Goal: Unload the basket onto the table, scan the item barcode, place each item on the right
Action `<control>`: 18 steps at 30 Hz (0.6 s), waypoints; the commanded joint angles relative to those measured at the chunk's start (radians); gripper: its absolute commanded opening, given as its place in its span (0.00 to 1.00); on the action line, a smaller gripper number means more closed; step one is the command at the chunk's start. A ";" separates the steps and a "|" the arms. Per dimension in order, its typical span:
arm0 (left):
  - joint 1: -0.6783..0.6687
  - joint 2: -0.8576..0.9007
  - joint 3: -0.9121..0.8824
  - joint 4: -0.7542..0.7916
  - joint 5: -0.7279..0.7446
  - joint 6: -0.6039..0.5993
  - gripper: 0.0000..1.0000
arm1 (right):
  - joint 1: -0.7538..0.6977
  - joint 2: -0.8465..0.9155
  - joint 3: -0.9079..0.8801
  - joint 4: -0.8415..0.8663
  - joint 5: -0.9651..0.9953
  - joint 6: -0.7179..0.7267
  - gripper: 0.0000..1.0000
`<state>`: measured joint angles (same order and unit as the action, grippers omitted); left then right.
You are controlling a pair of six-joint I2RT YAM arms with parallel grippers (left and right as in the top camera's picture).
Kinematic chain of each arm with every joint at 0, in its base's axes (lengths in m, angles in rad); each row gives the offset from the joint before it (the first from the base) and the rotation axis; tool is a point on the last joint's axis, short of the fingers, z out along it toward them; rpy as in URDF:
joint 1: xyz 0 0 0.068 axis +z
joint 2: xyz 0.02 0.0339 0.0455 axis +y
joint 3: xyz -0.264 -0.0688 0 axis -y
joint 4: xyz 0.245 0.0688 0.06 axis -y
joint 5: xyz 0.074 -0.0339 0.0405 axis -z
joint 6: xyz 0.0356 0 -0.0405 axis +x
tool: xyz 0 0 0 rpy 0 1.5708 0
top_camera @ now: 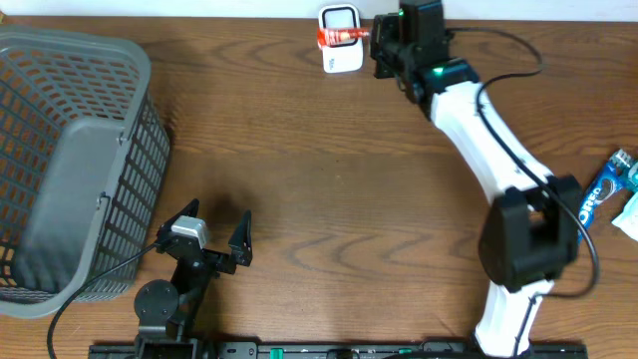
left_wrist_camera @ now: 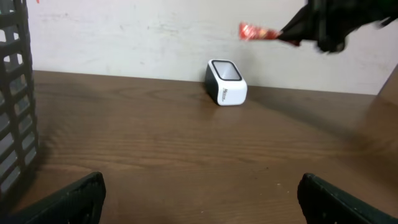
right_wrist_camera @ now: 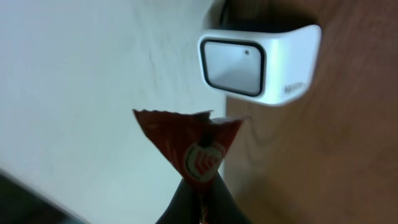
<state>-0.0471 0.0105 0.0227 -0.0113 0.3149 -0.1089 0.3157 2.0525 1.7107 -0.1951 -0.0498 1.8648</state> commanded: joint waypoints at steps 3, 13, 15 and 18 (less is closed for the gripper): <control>-0.002 -0.006 -0.018 -0.033 0.008 -0.009 0.98 | 0.006 0.172 0.077 0.113 0.092 0.187 0.02; -0.002 -0.006 -0.018 -0.033 0.008 -0.009 0.98 | 0.003 0.410 0.479 -0.092 0.108 0.187 0.02; -0.002 -0.006 -0.018 -0.033 0.009 -0.009 0.98 | -0.003 0.427 0.503 -0.109 0.107 0.187 0.02; -0.002 -0.006 -0.018 -0.033 0.009 -0.009 0.98 | -0.019 0.435 0.503 -0.122 0.092 0.187 0.02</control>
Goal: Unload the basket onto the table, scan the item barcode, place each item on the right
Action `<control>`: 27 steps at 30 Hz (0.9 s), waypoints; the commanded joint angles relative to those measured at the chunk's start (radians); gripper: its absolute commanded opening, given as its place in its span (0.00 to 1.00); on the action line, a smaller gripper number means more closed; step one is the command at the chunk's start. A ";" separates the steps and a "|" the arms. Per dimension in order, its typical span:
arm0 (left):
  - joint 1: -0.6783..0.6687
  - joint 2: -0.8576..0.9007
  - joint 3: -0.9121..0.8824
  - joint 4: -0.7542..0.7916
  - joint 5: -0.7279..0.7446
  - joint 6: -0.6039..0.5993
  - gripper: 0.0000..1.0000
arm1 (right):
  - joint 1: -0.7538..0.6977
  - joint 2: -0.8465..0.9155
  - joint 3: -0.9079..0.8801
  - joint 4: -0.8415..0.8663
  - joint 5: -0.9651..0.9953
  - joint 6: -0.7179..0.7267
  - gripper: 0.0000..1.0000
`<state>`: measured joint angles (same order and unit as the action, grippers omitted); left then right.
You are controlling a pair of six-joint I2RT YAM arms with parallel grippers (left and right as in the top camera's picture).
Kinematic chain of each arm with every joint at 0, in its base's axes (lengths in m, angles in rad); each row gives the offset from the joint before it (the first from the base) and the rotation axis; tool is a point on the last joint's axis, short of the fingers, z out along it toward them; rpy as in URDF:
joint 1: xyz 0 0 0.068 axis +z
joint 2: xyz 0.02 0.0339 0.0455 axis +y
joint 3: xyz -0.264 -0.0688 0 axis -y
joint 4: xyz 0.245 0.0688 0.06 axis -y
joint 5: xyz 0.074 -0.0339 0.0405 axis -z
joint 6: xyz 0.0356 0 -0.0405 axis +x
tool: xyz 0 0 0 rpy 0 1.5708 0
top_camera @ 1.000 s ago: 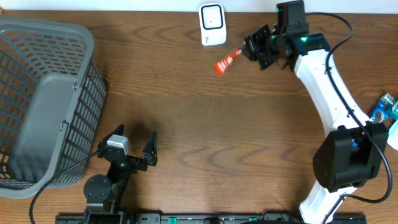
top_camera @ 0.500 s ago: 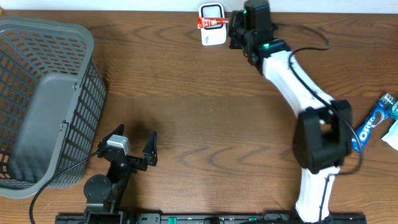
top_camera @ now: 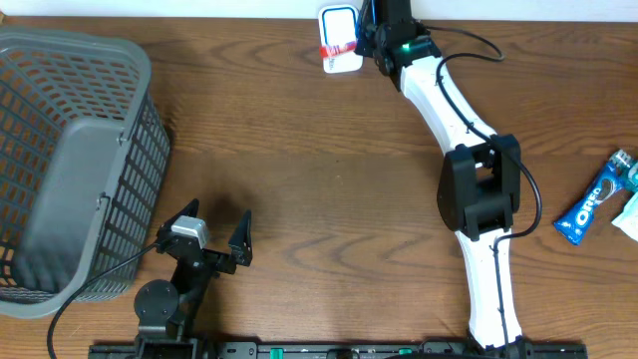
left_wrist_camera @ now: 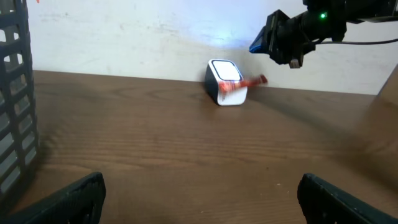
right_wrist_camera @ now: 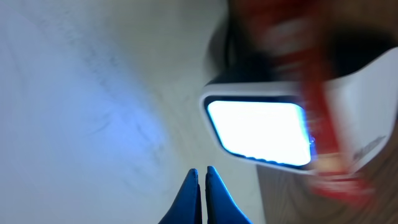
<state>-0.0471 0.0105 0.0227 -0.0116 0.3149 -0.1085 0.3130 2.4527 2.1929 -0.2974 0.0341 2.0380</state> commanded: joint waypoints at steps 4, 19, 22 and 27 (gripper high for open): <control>-0.002 -0.006 -0.018 -0.032 0.008 -0.009 0.99 | -0.027 0.035 0.021 -0.040 -0.076 0.013 0.02; -0.002 -0.006 -0.018 -0.032 0.008 -0.009 0.98 | -0.046 0.035 0.020 -0.337 -0.315 -0.526 0.83; -0.002 -0.006 -0.018 -0.032 0.008 -0.009 0.98 | -0.041 0.035 0.020 -0.208 -0.300 -0.962 0.91; -0.002 -0.006 -0.018 -0.032 0.009 -0.009 0.98 | -0.024 0.035 0.019 -0.229 -0.295 -1.601 0.99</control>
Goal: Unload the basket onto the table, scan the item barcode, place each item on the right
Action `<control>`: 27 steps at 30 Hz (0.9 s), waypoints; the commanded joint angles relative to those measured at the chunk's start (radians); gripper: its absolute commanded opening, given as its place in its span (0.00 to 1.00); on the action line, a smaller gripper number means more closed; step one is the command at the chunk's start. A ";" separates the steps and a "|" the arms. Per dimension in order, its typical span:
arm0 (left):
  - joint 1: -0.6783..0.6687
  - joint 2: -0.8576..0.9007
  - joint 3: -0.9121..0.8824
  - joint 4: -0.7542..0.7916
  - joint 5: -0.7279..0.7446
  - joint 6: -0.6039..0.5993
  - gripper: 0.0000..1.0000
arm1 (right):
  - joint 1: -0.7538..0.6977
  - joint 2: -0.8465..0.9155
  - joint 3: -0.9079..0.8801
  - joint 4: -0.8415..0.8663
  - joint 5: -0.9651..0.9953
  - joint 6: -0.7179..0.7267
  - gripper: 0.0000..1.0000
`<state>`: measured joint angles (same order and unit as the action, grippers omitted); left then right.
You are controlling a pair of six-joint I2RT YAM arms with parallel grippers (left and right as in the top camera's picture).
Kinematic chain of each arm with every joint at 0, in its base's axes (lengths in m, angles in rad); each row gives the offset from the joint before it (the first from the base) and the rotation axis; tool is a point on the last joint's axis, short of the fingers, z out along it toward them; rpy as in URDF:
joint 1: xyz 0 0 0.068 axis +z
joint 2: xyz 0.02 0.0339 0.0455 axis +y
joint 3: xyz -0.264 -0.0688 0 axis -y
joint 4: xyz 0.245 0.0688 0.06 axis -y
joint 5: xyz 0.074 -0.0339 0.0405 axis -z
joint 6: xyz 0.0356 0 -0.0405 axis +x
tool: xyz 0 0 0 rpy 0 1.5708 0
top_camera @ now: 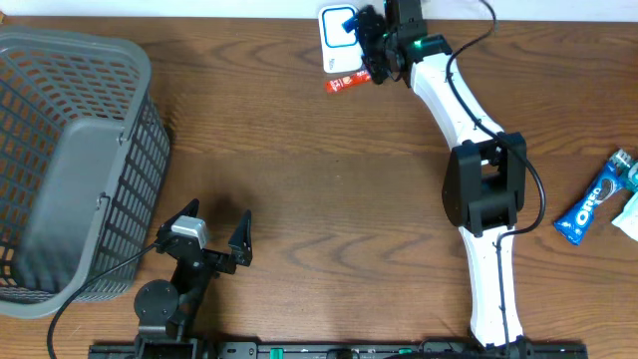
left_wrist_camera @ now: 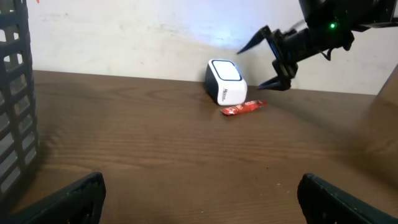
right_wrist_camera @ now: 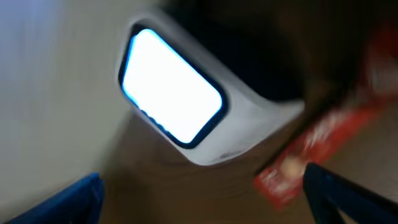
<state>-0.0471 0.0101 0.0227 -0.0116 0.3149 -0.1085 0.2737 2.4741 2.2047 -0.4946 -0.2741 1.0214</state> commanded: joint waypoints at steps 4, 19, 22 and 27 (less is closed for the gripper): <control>-0.002 -0.006 -0.018 -0.032 0.008 -0.009 0.98 | 0.013 0.014 0.007 -0.159 0.069 -0.778 0.97; -0.002 -0.006 -0.018 -0.032 0.008 -0.009 0.98 | -0.026 0.057 0.007 -0.103 0.149 -1.579 0.99; -0.002 -0.006 -0.018 -0.032 0.008 -0.009 0.98 | -0.026 0.062 0.007 -0.099 0.123 -1.624 0.99; -0.002 -0.006 -0.018 -0.032 0.008 -0.009 0.98 | -0.030 0.075 0.007 -0.105 0.004 -1.667 0.99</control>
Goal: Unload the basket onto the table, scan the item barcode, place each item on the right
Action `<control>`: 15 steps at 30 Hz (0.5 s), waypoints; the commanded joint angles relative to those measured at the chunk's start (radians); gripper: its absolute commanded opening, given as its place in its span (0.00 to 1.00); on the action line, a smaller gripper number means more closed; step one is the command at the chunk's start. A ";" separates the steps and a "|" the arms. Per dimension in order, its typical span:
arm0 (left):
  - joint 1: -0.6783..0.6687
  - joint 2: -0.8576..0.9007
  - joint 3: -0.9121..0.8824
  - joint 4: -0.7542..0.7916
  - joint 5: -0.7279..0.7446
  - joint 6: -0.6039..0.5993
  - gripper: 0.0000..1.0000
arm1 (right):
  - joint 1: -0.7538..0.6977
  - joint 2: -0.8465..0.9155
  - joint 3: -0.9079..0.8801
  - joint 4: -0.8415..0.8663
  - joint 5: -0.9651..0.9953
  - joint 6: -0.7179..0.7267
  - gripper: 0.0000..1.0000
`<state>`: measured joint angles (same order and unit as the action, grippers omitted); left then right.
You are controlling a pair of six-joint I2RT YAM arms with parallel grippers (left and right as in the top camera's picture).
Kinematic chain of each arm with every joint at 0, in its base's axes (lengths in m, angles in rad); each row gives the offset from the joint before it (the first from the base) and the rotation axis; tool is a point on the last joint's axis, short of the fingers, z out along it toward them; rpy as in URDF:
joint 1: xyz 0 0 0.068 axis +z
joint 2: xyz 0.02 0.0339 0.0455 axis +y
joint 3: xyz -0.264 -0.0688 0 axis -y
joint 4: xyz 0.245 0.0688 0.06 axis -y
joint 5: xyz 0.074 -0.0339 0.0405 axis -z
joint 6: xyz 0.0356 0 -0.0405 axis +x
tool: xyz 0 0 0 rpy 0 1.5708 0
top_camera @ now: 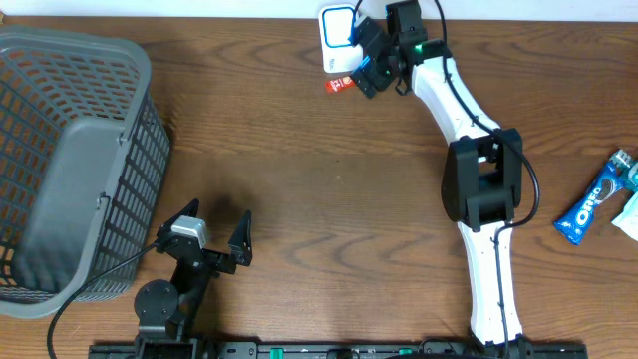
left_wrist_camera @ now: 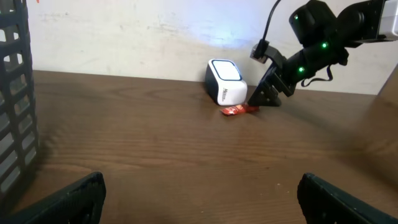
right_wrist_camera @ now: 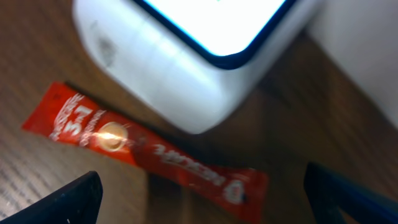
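Note:
A white barcode scanner (top_camera: 337, 35) stands at the table's far edge with its window lit (right_wrist_camera: 211, 25). A red sachet (top_camera: 341, 84) lies flat on the wood just in front of it, also seen in the right wrist view (right_wrist_camera: 149, 149) and the left wrist view (left_wrist_camera: 239, 110). My right gripper (top_camera: 367, 70) hangs low over the sachet's right end, open (right_wrist_camera: 205, 193), with the sachet between and beyond its fingertips (right_wrist_camera: 68, 199), untouched. My left gripper (top_camera: 214, 234) rests open near the front edge (left_wrist_camera: 199, 199), holding nothing.
A grey mesh basket (top_camera: 70, 150) fills the left side of the table. A blue biscuit packet (top_camera: 596, 194) and another wrapper (top_camera: 630, 214) lie at the right edge. Bare wood (top_camera: 329, 199) spans the middle.
My right gripper, still open, has come down closer to the sachet in front of the scanner. The sachet lies where it was. The left arm has not moved.
My right gripper first held the red sachet pinched beside the scanner. Then the sachet was against the lit scanner window, out of the shut fingers. After that it lay on the table with the gripper open above; now the gripper is low over it.

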<state>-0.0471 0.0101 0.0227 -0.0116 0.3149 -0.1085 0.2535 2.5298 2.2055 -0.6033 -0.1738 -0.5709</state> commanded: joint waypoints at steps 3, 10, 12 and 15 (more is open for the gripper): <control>-0.002 -0.006 -0.018 -0.032 0.008 -0.009 0.98 | -0.018 0.049 0.006 0.029 -0.135 -0.078 0.99; -0.002 -0.006 -0.018 -0.032 0.009 -0.009 0.98 | -0.036 0.146 0.006 0.061 -0.136 -0.078 0.99; -0.002 -0.006 -0.018 -0.032 0.008 -0.009 0.98 | -0.036 0.161 0.006 0.050 -0.135 -0.078 0.98; -0.002 -0.006 -0.018 -0.032 0.008 -0.009 0.98 | -0.036 0.167 0.006 0.013 -0.135 -0.104 0.73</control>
<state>-0.0471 0.0105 0.0227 -0.0116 0.3149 -0.1085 0.2192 2.6274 2.2211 -0.5514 -0.3470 -0.6266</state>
